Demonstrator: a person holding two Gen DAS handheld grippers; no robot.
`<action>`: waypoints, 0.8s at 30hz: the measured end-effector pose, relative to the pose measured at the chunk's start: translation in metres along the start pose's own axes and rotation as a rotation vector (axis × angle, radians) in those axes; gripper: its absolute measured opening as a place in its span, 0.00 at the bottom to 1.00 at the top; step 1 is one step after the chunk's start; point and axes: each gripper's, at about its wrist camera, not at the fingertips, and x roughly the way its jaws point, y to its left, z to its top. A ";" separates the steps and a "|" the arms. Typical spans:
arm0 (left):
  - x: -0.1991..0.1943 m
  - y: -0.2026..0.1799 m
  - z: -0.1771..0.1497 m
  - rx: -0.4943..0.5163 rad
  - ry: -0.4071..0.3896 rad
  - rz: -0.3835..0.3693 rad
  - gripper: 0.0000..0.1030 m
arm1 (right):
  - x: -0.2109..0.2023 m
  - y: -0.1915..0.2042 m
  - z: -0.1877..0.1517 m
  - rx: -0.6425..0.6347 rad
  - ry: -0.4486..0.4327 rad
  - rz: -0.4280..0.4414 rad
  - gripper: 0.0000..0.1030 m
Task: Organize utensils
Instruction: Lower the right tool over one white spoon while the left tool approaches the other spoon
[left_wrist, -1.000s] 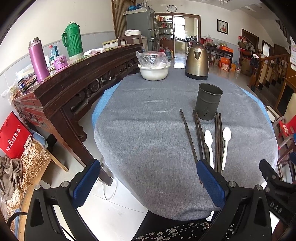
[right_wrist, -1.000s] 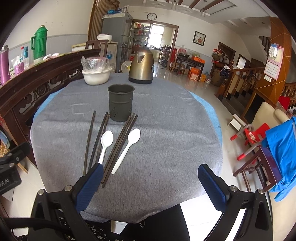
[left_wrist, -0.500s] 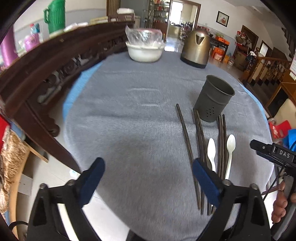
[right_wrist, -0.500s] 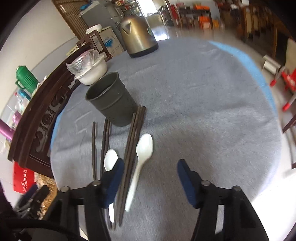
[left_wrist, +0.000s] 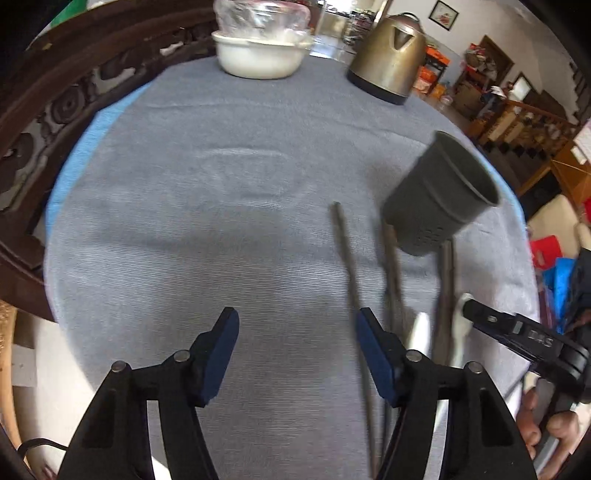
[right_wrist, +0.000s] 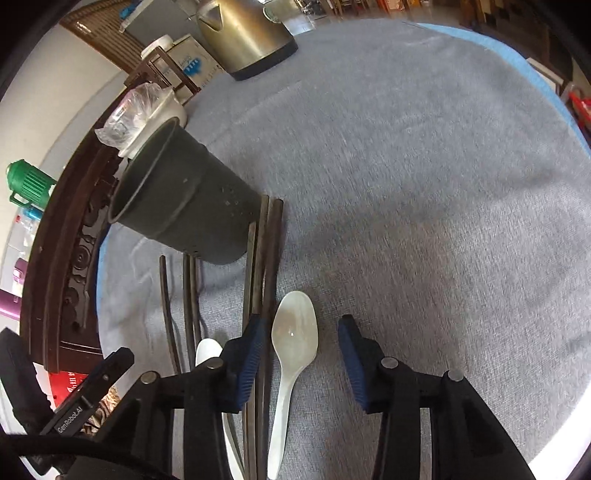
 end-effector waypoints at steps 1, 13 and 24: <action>0.000 -0.004 -0.001 0.010 0.002 -0.018 0.65 | 0.001 0.002 0.001 -0.005 0.001 -0.004 0.44; 0.012 -0.053 -0.019 0.188 0.046 -0.098 0.22 | 0.003 0.015 -0.007 -0.105 -0.058 -0.031 0.07; 0.024 -0.076 -0.017 0.279 0.049 -0.149 0.14 | -0.016 -0.022 -0.007 -0.060 -0.158 -0.032 0.07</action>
